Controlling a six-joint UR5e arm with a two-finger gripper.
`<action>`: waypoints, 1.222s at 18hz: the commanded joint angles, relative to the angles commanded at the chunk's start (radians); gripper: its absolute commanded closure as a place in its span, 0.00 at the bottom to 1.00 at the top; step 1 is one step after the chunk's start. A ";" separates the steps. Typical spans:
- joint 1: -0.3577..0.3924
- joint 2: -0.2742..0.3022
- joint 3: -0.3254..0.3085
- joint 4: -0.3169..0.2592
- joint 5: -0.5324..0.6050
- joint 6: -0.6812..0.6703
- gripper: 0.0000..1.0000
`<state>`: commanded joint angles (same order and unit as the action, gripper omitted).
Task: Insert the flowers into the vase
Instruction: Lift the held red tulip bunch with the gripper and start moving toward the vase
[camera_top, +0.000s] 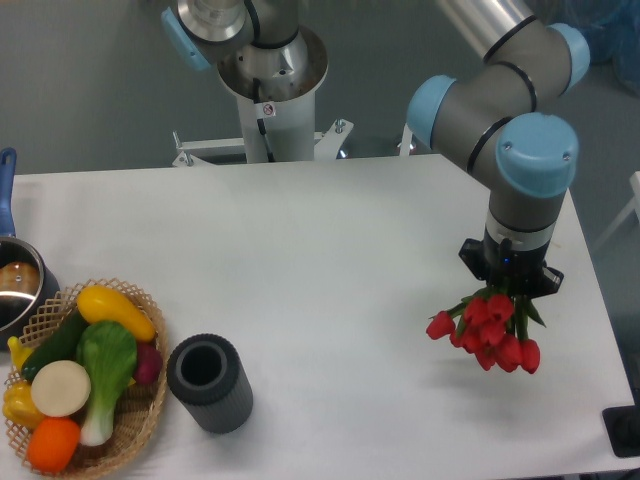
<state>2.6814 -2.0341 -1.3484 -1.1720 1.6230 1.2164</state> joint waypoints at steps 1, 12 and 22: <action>0.003 0.008 0.005 0.000 -0.008 0.000 1.00; 0.008 0.052 0.026 0.021 -0.328 -0.052 1.00; -0.029 0.057 0.025 0.137 -0.690 -0.307 1.00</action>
<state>2.6523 -1.9773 -1.3238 -1.0354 0.9330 0.9099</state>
